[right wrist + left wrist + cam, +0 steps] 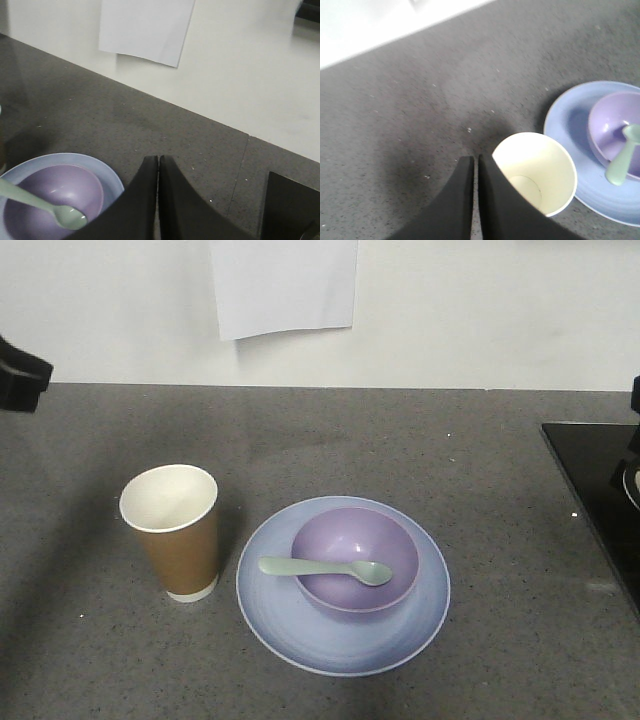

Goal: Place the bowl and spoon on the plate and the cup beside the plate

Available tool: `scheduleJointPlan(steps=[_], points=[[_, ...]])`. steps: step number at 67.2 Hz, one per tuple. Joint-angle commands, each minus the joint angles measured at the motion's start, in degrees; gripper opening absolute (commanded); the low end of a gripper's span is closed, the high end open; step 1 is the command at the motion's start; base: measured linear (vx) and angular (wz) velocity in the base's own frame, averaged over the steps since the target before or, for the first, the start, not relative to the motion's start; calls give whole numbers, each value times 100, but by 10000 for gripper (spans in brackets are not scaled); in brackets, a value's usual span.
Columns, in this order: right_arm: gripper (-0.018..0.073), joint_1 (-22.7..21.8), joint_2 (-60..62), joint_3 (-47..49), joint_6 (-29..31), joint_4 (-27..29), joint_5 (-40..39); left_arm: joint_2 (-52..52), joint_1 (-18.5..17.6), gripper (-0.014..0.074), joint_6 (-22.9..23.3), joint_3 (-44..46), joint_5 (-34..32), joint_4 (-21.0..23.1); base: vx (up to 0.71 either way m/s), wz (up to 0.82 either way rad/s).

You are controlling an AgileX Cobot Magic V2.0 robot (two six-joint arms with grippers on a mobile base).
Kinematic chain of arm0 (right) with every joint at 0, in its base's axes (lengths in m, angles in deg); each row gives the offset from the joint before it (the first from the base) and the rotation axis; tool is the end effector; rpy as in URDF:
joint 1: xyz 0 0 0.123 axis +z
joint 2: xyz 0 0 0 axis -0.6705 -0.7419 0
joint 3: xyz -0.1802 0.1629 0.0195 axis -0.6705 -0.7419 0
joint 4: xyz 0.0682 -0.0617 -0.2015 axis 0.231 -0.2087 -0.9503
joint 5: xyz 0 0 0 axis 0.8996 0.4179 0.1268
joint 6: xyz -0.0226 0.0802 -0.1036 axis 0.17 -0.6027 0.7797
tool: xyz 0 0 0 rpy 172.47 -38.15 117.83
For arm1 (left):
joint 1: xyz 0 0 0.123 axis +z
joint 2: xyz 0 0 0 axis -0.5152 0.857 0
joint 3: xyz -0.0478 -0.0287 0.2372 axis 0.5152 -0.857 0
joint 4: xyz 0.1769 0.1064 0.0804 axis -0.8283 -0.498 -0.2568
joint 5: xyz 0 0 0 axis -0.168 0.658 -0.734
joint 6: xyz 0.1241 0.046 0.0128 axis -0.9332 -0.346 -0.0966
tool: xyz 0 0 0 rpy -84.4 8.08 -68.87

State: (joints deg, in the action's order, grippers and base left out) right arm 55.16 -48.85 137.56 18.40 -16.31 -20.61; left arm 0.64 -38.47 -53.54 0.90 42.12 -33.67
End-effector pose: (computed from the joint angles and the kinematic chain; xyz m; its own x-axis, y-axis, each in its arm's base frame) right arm 0.1779 0.0516 0.3670 -0.2328 -0.2277 -0.9455 -0.3402 0.9298 -0.1402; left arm 0.2462 -0.0624 0.3588 -0.5743 0.2500 -0.7796 0.4064 0.9137 -0.0063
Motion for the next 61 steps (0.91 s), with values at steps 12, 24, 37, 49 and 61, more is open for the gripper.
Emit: scheduleJointPlan(steps=[12, 24, 37, 49, 61], points=[[-6, -29, -39, -1810, -660, -774, -2400, -1880, -28, -8, -20, -2506, -2368, 49, 0, 0], [-6, -29, -39, -2633, -660, -703, -3092, -2609, -28, -8, -3, -3612, -3057, 61, 0, 0], [-6, -29, -39, -2982, -660, -662, -2958, -2870, -28, -8, -3, -3790, -2927, 54, 0, 0], [-6, -29, -39, -3075, -660, -662, -2816, -2858, -28, -8, -8, -3790, -2903, 54, 0, 0], [-6, -29, -39, -3075, -660, -662, -2816, -2858, -28, -8, -8, -3790, -2903, 54, 0, 0]])
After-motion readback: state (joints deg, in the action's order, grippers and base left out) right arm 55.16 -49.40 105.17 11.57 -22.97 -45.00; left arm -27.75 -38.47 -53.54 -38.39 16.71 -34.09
